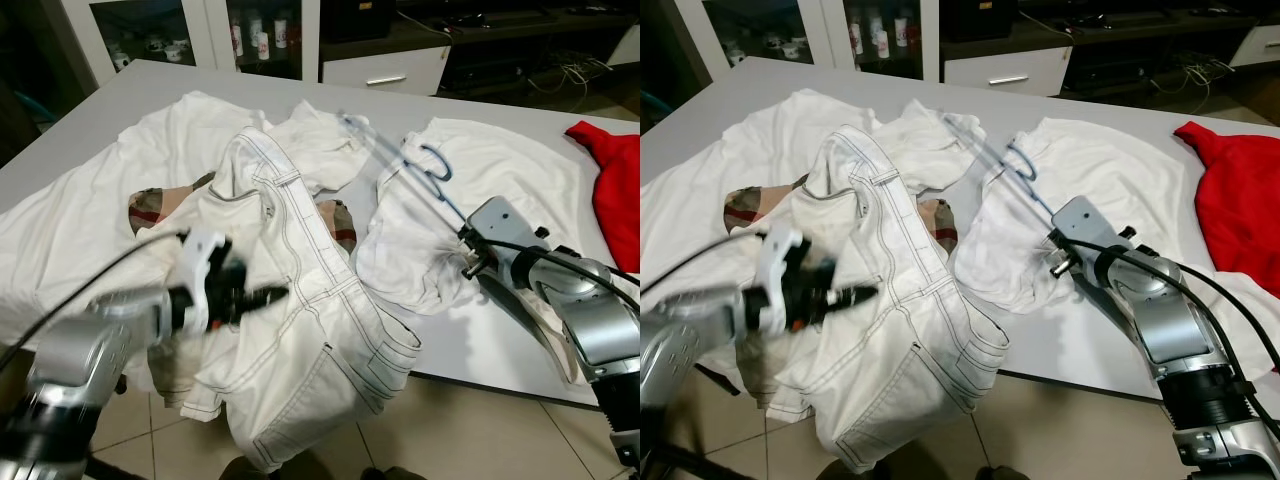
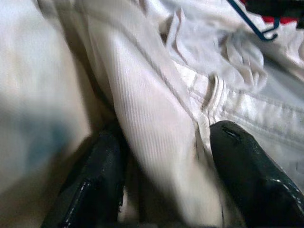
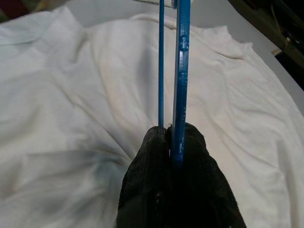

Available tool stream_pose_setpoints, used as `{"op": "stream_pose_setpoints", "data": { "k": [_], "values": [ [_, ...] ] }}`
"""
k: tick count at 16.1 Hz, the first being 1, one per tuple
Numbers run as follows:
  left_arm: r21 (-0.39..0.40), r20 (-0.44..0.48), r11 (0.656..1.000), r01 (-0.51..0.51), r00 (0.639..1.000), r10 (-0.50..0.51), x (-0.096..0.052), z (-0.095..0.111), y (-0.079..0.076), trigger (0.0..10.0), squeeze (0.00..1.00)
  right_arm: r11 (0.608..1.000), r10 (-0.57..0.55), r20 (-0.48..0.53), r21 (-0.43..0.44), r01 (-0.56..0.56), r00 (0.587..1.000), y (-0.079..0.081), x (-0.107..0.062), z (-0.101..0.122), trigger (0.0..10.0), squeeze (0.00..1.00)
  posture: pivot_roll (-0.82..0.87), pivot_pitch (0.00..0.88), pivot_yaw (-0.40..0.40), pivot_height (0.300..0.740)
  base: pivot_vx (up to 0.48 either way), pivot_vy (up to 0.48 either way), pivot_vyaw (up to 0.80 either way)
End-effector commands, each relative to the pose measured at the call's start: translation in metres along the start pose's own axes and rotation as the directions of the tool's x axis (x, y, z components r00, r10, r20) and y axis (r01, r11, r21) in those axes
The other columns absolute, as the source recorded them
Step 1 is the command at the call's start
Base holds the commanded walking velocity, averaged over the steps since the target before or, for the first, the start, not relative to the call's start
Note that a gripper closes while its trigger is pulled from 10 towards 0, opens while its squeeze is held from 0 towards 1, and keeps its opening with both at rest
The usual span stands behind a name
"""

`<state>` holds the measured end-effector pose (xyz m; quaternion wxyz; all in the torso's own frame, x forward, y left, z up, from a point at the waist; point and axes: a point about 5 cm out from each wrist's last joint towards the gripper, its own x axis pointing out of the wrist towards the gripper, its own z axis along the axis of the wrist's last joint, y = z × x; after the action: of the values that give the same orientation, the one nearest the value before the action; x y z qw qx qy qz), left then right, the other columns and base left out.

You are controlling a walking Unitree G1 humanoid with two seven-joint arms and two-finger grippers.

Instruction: Hang hanger

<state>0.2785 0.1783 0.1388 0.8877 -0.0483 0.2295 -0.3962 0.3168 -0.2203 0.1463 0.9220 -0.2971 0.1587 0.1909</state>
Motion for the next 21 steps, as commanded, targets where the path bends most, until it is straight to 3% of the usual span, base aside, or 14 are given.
{"op": "stream_pose_setpoints", "data": {
  "k": [1,4,10,12,13,16,19,21],
  "values": [
    [0.011,0.010,0.999,-0.037,0.999,0.037,0.000,0.003,0.007,0.0,0.00,0.999,-0.039,0.028,0.010,0.039,0.999,-0.009,-0.003,0.005,10.0,0.00,0.09,0.048,0.005,0.740,0.000,0.000,0.00],
    [0.015,0.041,0.992,-0.128,0.991,0.127,0.009,0.008,0.025,0.0,0.00,0.997,-0.074,0.032,0.034,0.073,0.997,-0.015,-0.005,0.006,10.0,0.00,0.08,0.047,0.009,0.740,0.000,0.000,0.00],
    [0.009,0.080,0.992,-0.127,0.989,0.126,0.020,0.011,0.033,0.0,0.00,0.994,-0.095,0.036,0.051,0.093,0.995,-0.019,-0.007,0.007,10.0,0.00,0.07,0.046,0.005,0.740,0.000,0.000,0.00],
    [0.023,0.139,0.987,-0.161,0.978,0.156,0.022,0.023,0.039,0.0,0.00,0.994,-0.097,0.041,0.054,0.094,0.994,-0.019,-0.006,0.008,10.0,0.00,0.07,0.044,0.002,0.740,0.000,0.000,0.00],
    [0.033,0.245,0.978,-0.208,0.950,0.194,0.024,0.044,0.045,0.0,0.00,0.993,-0.100,0.053,0.061,0.097,0.994,-0.019,-0.004,0.011,10.0,0.00,0.07,0.044,0.002,0.740,0.000,0.000,0.00],
    [0.042,0.389,0.952,-0.303,0.882,0.264,0.023,0.082,0.059,0.0,0.00,0.992,-0.108,0.069,0.075,0.103,0.992,-0.019,-0.003,0.015,10.0,0.00,0.08,0.040,0.001,0.740,0.000,0.000,0.00],
    [0.048,0.437,0.935,-0.351,0.849,0.297,0.027,0.100,0.069,0.0,0.00,0.990,-0.120,0.070,0.085,0.114,0.990,-0.019,-0.005,0.014,10.0,0.00,0.06,0.043,0.010,0.740,0.000,0.000,0.00],
    [0.070,0.390,0.929,-0.364,0.867,0.311,0.031,0.100,0.072,0.0,0.00,0.988,-0.128,0.065,0.091,0.122,0.990,-0.020,-0.007,0.012,10.0,0.00,0.06,0.045,0.014,0.740,0.000,0.000,0.00]
  ]
}}
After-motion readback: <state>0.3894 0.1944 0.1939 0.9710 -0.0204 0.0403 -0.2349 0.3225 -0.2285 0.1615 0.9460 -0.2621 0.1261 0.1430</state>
